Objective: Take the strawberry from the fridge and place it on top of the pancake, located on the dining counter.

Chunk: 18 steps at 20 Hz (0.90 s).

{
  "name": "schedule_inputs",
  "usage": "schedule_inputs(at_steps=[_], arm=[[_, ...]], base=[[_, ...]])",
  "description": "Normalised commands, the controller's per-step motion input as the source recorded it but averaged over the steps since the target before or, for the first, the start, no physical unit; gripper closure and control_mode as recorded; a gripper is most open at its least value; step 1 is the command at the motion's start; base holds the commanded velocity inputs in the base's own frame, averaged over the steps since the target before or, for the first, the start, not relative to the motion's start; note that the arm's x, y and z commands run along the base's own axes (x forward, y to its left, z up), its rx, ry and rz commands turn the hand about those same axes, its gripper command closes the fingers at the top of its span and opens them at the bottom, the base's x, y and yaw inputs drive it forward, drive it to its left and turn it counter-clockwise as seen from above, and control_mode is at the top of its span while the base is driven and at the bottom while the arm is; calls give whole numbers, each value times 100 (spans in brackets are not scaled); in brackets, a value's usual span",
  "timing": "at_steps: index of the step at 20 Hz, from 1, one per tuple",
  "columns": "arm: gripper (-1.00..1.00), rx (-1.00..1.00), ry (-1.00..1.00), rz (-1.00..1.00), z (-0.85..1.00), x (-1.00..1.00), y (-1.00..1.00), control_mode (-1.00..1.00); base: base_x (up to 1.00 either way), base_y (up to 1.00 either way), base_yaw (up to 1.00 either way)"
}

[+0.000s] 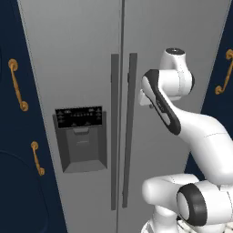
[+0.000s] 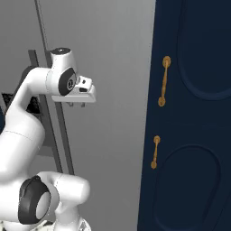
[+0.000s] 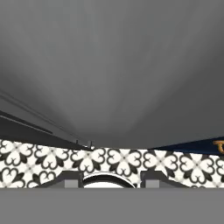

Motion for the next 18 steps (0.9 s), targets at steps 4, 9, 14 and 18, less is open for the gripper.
schedule_inputs(at_steps=[4, 9, 14, 18], arm=[[-100, 0, 0, 0, 0, -1, 0, 100], [-100, 0, 0, 0, 0, 0, 0, 100], [-100, 0, 0, 0, 0, 0, 0, 100], [-100, 0, 0, 0, 0, 0, 0, 100]], base=[[-12, 0, 0], [-47, 0, -2], [-56, 4, -5], [-31, 43, 0]])
